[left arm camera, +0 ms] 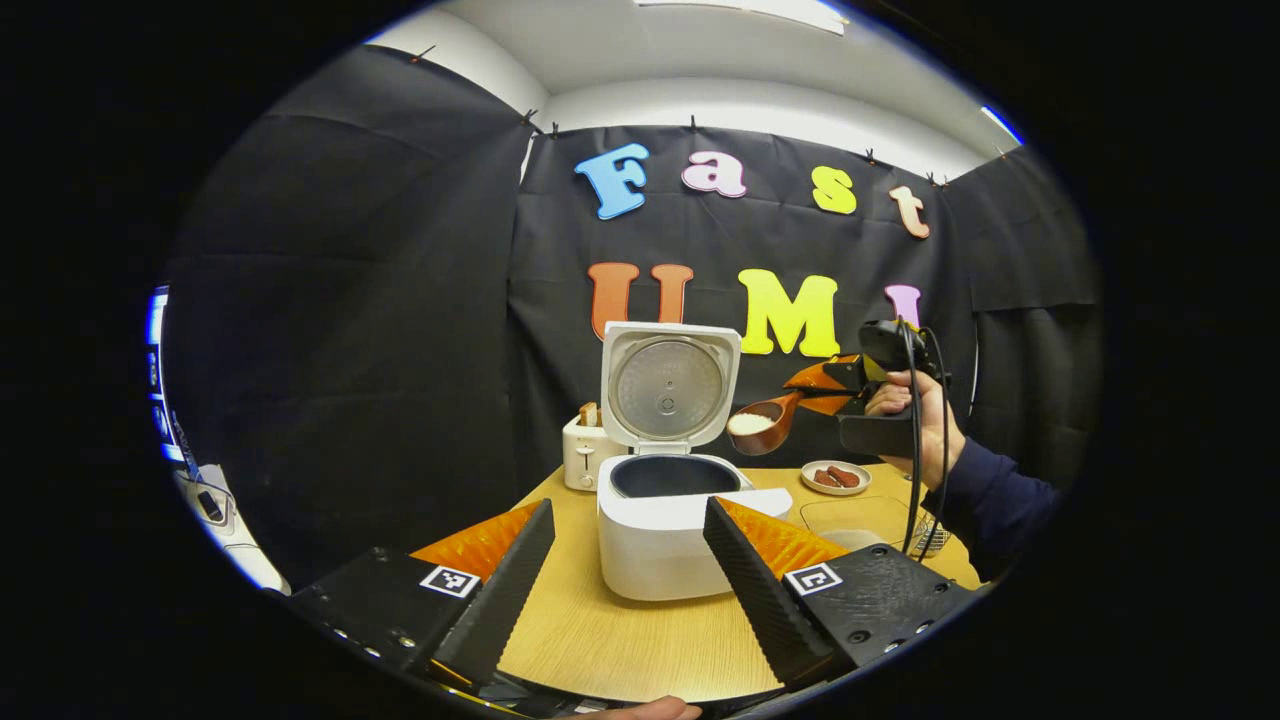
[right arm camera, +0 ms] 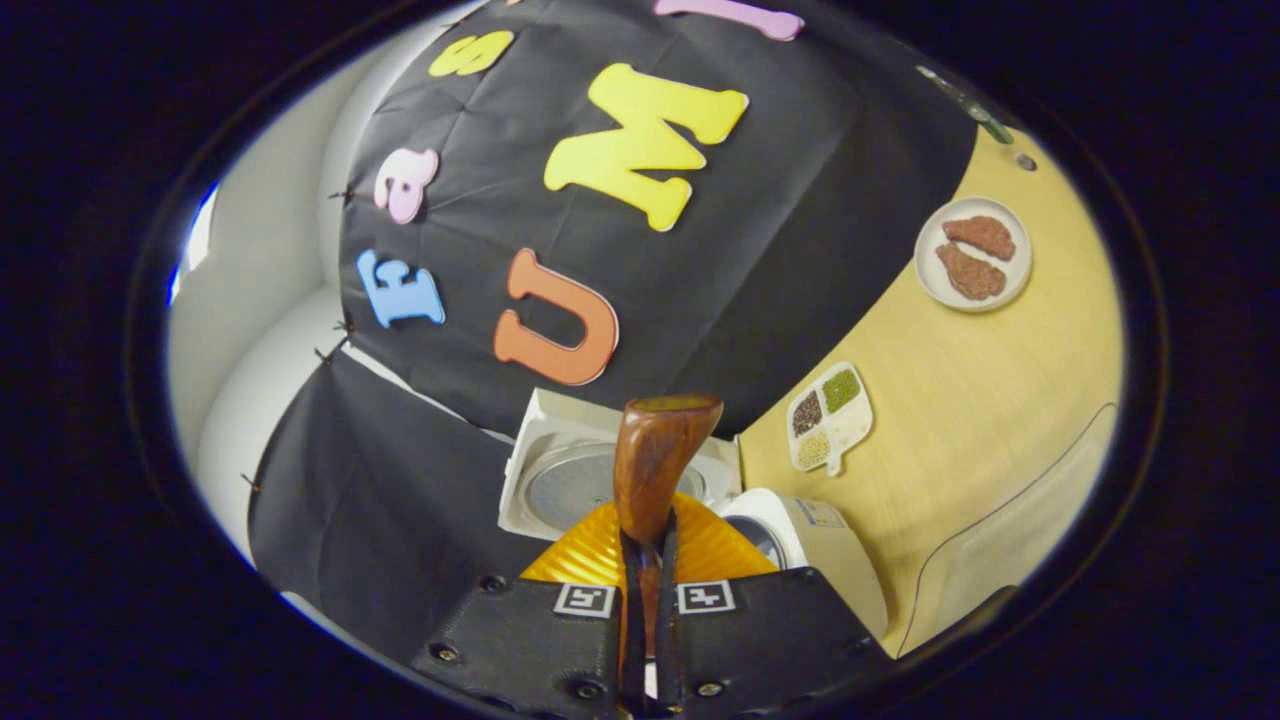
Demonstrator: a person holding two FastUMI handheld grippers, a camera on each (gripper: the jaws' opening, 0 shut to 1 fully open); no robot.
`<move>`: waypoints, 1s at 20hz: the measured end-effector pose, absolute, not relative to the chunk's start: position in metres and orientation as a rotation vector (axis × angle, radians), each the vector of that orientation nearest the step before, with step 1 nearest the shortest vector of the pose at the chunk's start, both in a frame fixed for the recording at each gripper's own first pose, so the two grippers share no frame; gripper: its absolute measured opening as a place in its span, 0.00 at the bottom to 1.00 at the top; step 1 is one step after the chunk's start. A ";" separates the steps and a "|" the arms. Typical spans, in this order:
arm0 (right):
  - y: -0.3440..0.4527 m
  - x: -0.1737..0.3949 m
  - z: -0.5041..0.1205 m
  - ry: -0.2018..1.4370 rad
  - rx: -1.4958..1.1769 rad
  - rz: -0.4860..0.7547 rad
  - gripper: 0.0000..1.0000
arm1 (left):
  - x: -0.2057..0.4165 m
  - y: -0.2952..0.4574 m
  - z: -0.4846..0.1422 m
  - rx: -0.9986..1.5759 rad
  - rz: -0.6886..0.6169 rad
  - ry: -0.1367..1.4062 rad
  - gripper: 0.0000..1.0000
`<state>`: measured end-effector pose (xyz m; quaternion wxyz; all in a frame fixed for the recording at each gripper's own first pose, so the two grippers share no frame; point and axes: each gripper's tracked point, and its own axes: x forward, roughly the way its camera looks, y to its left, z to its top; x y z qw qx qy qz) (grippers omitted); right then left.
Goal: Close the left gripper, press the button to open the rice cooker; take a wooden spoon from the chopstick holder with the right hand, scoop a spoonful of rice and pour it into the rice cooker, then put the wooden spoon back into the chopstick holder.
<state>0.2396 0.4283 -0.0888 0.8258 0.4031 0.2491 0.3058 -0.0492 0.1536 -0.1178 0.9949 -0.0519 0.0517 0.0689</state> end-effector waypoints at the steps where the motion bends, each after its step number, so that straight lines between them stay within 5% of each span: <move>1: 0.434 0.244 -0.089 0.508 0.812 0.643 0.09 | -0.051 0.156 -0.119 -0.106 0.142 0.106 0.95; 9: 0.477 0.279 -0.100 0.381 0.402 0.591 0.10 | -0.050 0.168 -0.134 -0.117 0.159 0.134 0.94; 10: 0.480 0.281 -0.102 0.366 0.367 0.594 0.10 | -0.051 0.169 -0.135 -0.114 0.164 0.138 0.83; 11: 0.482 0.282 -0.104 0.358 0.337 0.594 0.10 | -0.051 0.172 -0.136 -0.113 0.167 0.139 0.93; 20: 0.512 0.262 -0.101 0.192 0.040 0.643 0.10 | -0.055 0.177 -0.148 -0.125 0.183 0.173 0.93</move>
